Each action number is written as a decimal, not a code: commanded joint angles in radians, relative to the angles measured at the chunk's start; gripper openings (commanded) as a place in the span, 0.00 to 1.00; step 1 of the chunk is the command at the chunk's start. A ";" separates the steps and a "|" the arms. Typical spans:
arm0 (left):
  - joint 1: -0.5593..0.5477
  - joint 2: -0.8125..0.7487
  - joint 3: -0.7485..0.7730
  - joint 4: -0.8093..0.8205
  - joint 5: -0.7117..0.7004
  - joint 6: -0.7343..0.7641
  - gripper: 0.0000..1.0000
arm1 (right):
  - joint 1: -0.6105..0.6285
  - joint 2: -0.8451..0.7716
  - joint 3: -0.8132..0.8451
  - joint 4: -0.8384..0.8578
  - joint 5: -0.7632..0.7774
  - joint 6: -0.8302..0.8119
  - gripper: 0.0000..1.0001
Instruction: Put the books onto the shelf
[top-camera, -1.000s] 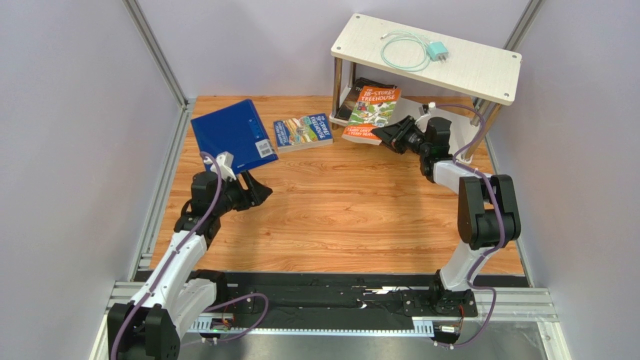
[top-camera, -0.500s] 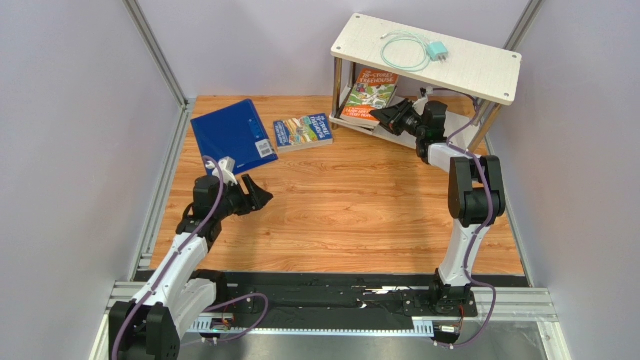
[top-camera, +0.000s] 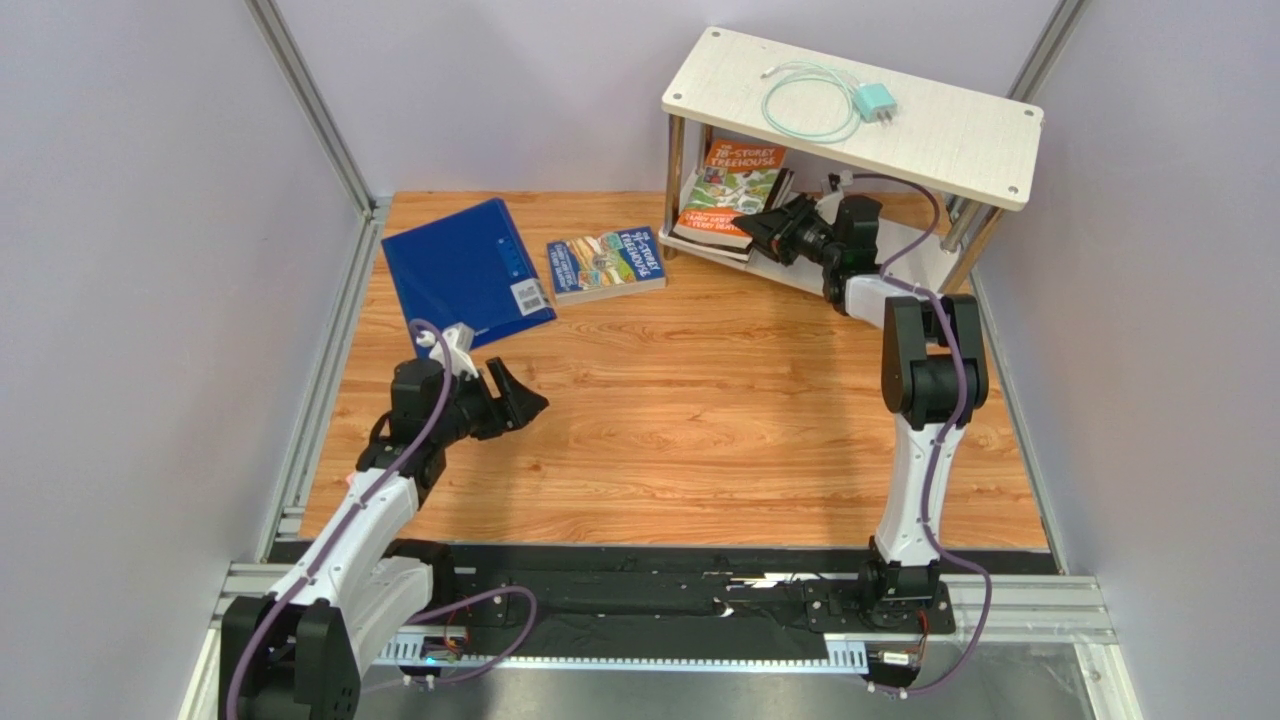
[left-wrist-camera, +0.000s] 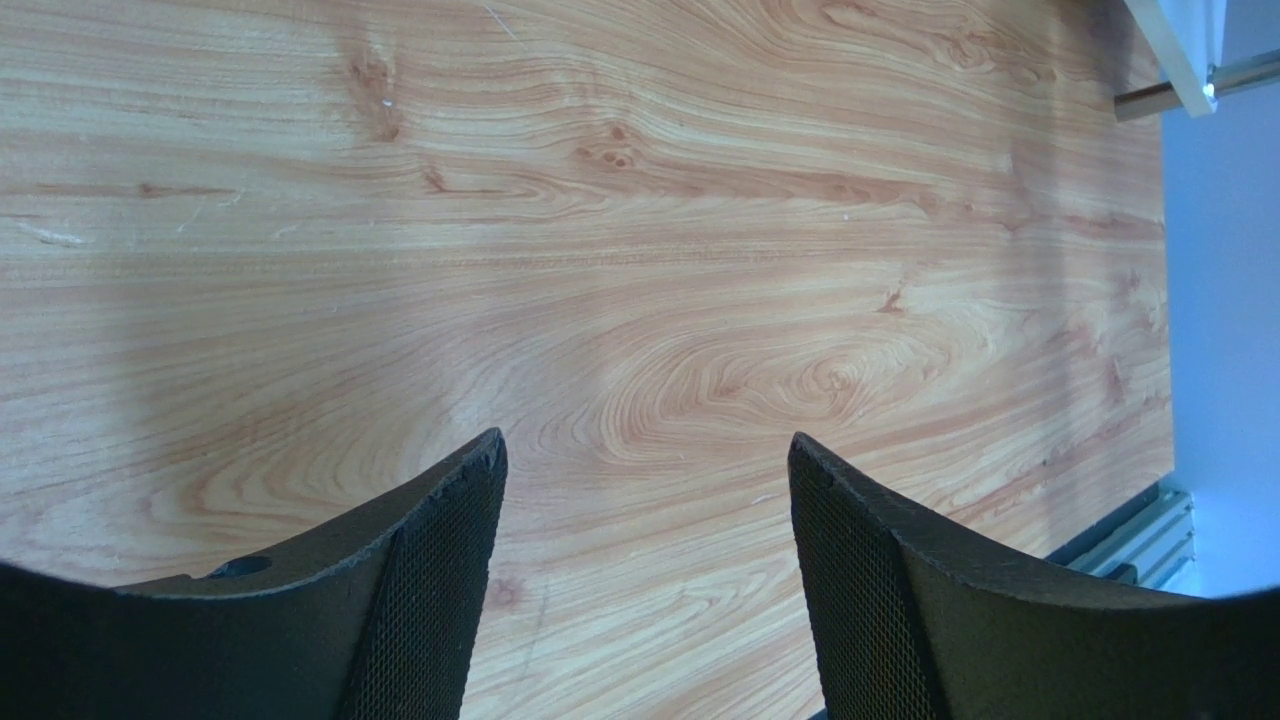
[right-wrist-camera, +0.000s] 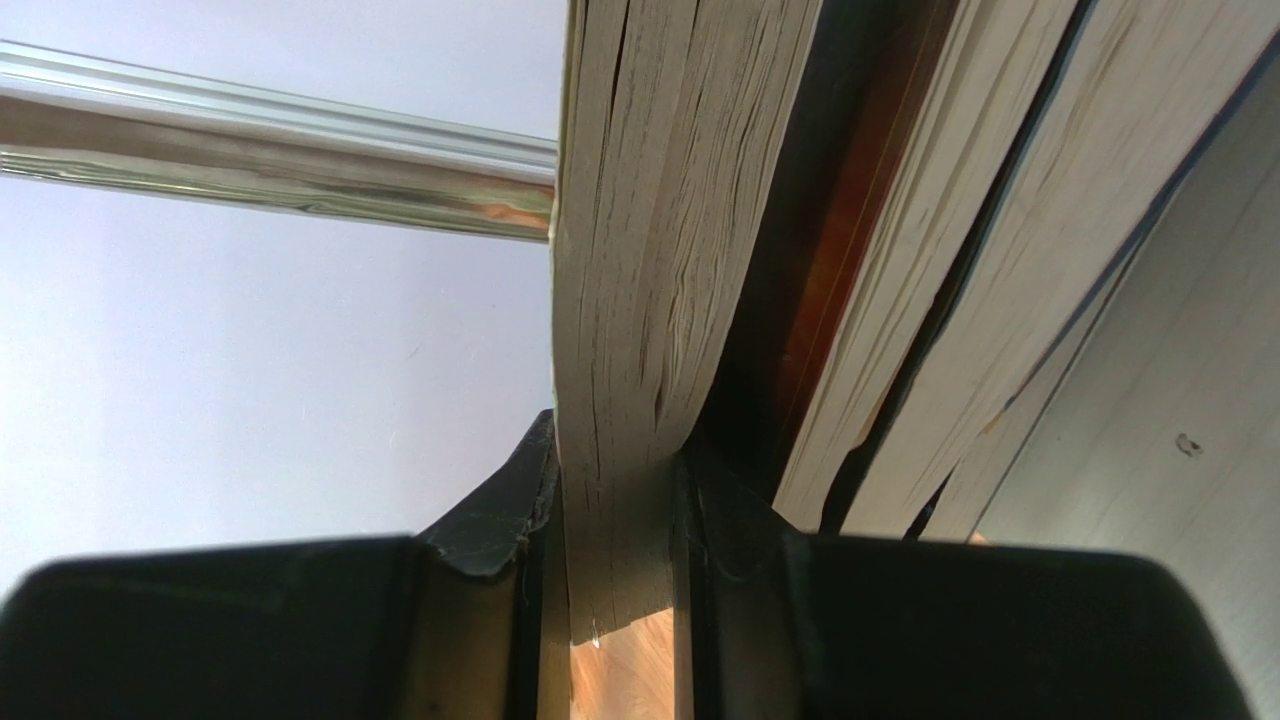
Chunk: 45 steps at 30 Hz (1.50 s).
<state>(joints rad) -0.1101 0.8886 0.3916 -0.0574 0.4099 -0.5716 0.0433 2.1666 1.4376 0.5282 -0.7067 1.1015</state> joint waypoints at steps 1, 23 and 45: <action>-0.002 0.001 -0.003 0.047 0.013 0.007 0.74 | 0.003 0.007 0.057 0.075 -0.008 0.006 0.14; -0.002 -0.042 0.035 -0.015 -0.025 0.030 0.75 | 0.021 -0.249 -0.104 -0.384 0.174 -0.242 0.98; -0.002 0.719 0.748 -0.173 -0.112 0.036 0.26 | 0.305 -0.341 -0.163 -0.629 0.484 -0.480 1.00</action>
<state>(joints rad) -0.1097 1.5032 1.0359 -0.2008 0.3073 -0.5354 0.3141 1.7454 1.1698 -0.1062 -0.2951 0.6575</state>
